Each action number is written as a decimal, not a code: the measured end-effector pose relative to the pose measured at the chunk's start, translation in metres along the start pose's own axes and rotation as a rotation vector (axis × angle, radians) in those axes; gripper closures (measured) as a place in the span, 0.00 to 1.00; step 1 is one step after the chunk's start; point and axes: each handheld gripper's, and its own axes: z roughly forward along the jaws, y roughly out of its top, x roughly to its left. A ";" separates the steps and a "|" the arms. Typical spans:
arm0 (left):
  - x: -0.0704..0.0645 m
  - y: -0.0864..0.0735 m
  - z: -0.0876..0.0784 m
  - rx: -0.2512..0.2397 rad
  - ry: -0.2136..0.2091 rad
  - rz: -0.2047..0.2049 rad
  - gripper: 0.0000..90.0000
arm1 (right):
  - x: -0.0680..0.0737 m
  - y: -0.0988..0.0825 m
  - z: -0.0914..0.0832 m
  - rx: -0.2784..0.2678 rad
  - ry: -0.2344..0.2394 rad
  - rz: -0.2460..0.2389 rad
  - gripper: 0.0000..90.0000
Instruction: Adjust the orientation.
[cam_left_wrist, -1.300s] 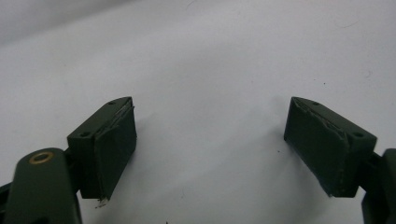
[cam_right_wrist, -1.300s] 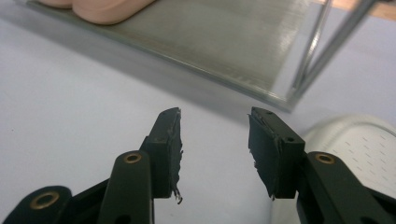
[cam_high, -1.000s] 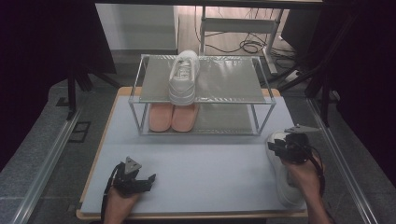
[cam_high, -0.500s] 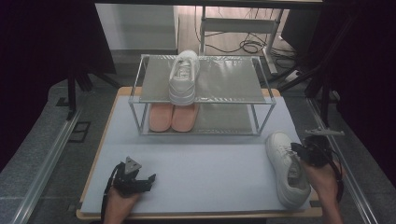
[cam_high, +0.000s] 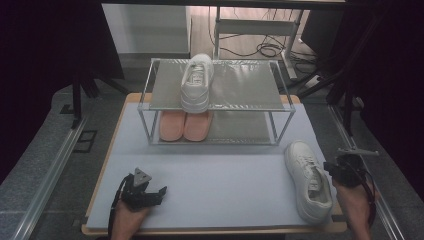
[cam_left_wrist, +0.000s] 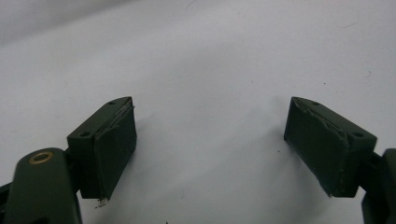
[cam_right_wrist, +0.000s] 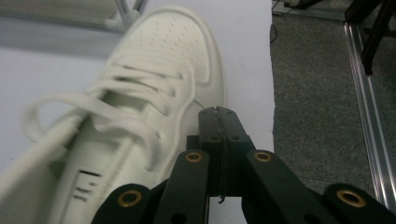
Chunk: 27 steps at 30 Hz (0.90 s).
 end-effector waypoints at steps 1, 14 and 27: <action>0.000 0.000 0.000 0.000 0.000 0.000 0.19 | -0.001 -0.002 0.002 0.003 0.000 0.005 1.00; 0.000 0.000 0.000 0.000 0.000 0.000 0.19 | -0.012 -0.027 0.020 0.037 0.047 0.078 1.00; 0.000 0.000 0.000 0.000 0.000 0.000 0.19 | 0.008 -0.025 0.023 0.026 0.078 0.085 1.00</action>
